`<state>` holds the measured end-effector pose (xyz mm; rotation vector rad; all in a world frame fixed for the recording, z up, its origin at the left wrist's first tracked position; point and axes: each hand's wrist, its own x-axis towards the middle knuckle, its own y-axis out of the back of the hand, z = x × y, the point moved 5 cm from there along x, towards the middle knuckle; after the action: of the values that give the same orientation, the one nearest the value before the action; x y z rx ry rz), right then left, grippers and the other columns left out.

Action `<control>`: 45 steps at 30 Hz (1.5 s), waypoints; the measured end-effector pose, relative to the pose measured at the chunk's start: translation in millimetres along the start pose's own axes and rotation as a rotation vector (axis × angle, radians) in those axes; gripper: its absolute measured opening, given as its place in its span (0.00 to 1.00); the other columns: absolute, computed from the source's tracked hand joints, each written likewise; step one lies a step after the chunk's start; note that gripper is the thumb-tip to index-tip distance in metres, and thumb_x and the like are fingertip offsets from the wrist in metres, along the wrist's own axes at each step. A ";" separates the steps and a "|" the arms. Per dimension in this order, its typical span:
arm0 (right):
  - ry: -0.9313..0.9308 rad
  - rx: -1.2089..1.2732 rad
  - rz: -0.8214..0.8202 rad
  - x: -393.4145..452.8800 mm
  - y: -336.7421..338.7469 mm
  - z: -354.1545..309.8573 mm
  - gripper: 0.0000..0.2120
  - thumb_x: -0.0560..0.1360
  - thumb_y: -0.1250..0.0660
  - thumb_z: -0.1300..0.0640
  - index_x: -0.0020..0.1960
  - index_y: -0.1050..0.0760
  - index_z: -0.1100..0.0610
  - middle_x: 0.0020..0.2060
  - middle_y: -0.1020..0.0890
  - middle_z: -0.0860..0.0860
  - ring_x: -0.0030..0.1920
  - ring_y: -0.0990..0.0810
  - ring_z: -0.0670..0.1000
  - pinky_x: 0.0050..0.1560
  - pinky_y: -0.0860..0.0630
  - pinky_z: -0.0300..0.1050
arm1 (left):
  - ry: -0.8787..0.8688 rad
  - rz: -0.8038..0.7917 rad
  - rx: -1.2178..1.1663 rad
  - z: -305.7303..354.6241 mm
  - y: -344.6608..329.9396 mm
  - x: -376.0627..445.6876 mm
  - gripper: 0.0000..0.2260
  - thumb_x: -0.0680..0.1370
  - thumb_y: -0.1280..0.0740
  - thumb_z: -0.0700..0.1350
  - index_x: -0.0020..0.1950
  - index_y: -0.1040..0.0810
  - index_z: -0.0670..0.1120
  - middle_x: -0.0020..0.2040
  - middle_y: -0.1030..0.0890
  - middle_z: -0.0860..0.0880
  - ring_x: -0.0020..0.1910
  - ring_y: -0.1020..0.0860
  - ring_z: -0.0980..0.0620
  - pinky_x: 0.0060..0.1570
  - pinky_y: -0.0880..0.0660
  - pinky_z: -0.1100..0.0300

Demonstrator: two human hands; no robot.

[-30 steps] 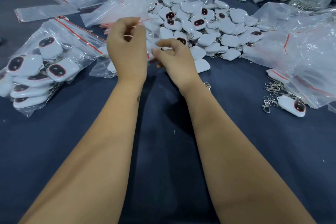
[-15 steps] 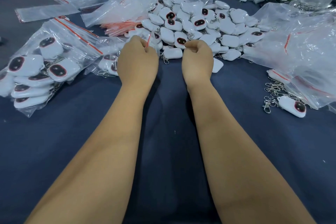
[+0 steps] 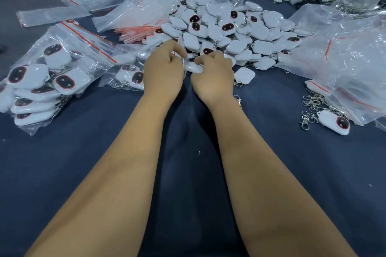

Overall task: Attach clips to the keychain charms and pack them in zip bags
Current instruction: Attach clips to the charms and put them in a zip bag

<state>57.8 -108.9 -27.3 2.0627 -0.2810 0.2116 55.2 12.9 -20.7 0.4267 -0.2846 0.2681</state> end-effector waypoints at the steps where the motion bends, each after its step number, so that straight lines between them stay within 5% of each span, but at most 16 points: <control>1: 0.004 0.018 0.000 -0.3 0.0 -0.4 0.18 0.76 0.40 0.60 0.65 0.25 0.53 0.64 0.27 0.52 0.62 0.32 0.57 0.58 0.35 0.47 | 0.010 -0.017 0.015 -0.7 -1.6 0.5 0.16 0.73 0.46 0.35 0.41 0.23 0.53 0.29 0.28 0.55 0.26 0.32 0.59 0.30 0.34 0.60; 6: -0.075 0.340 0.074 -1.6 6.5 0.3 0.10 0.81 0.45 0.57 0.51 0.25 0.57 0.46 0.21 0.52 0.50 0.27 0.55 0.52 0.29 0.51 | 0.031 -0.046 0.059 -3.3 -3.0 2.6 0.13 0.75 0.42 0.38 0.47 0.19 0.49 0.36 0.23 0.56 0.38 0.24 0.51 0.42 0.25 0.56; 11: -0.234 0.780 0.138 0.8 6.4 7.9 0.10 0.79 0.36 0.51 0.47 0.23 0.56 0.34 0.24 0.43 0.34 0.27 0.42 0.41 0.32 0.38 | -0.012 -0.082 0.152 -4.5 -5.0 3.0 0.11 0.74 0.35 0.41 0.53 0.19 0.51 0.36 0.25 0.56 0.35 0.28 0.59 0.36 0.31 0.61; 16: -0.252 0.895 0.149 2.0 5.9 10.7 0.12 0.79 0.33 0.51 0.46 0.21 0.59 0.31 0.23 0.43 0.29 0.27 0.37 0.35 0.31 0.29 | -0.020 -0.089 0.163 -4.9 -4.3 3.8 0.11 0.73 0.34 0.41 0.53 0.19 0.51 0.36 0.26 0.56 0.36 0.26 0.54 0.38 0.31 0.60; 20: -0.238 1.033 0.139 0.8 6.7 8.2 0.13 0.83 0.41 0.52 0.41 0.27 0.54 0.39 0.24 0.48 0.42 0.23 0.48 0.39 0.19 0.45 | -0.033 -0.104 0.173 -3.4 -5.7 3.3 0.10 0.73 0.33 0.42 0.53 0.19 0.51 0.37 0.24 0.55 0.39 0.24 0.52 0.40 0.28 0.59; 25: -0.223 1.000 0.109 1.7 4.6 7.1 0.12 0.84 0.43 0.52 0.43 0.29 0.54 0.43 0.23 0.54 0.41 0.24 0.53 0.30 0.24 0.40 | -0.047 -0.123 0.199 -3.2 -8.0 2.7 0.12 0.75 0.34 0.41 0.54 0.18 0.52 0.36 0.26 0.57 0.39 0.26 0.52 0.38 0.31 0.59; 28: -0.276 1.007 0.026 2.6 0.4 8.1 0.04 0.79 0.39 0.60 0.53 0.28 0.55 0.47 0.22 0.51 0.41 0.24 0.51 0.36 0.24 0.43 | -0.042 -0.119 0.201 -4.9 -7.8 3.9 0.14 0.76 0.37 0.38 0.55 0.18 0.51 0.36 0.27 0.57 0.38 0.27 0.53 0.37 0.33 0.60; 33: -0.252 0.968 0.021 -0.4 -0.7 3.7 0.14 0.72 0.36 0.68 0.53 0.30 0.53 0.48 0.23 0.51 0.44 0.25 0.49 0.46 0.24 0.44 | -0.037 -0.112 0.188 -4.6 -7.5 3.8 0.13 0.75 0.39 0.38 0.52 0.19 0.52 0.35 0.27 0.56 0.36 0.27 0.53 0.37 0.33 0.59; 37: -0.161 0.995 -0.028 -2.0 0.2 0.5 0.17 0.72 0.37 0.72 0.54 0.25 0.54 0.41 0.20 0.50 0.38 0.24 0.46 0.39 0.25 0.38 | -0.008 -0.100 0.168 -5.1 -6.7 4.7 0.15 0.75 0.39 0.39 0.58 0.18 0.47 0.41 0.22 0.51 0.41 0.24 0.50 0.42 0.29 0.59; 45: -0.225 1.107 -0.029 -1.7 -0.4 4.2 0.16 0.72 0.32 0.72 0.53 0.29 0.55 0.38 0.18 0.54 0.39 0.23 0.53 0.38 0.26 0.46 | 0.046 -0.102 0.098 -3.5 -4.5 3.4 0.14 0.76 0.40 0.39 0.56 0.18 0.47 0.44 0.18 0.47 0.42 0.23 0.47 0.46 0.24 0.52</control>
<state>56.4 -112.2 -30.1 3.1965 -0.3018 0.1193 60.4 11.2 -24.3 0.5296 -0.2043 0.1925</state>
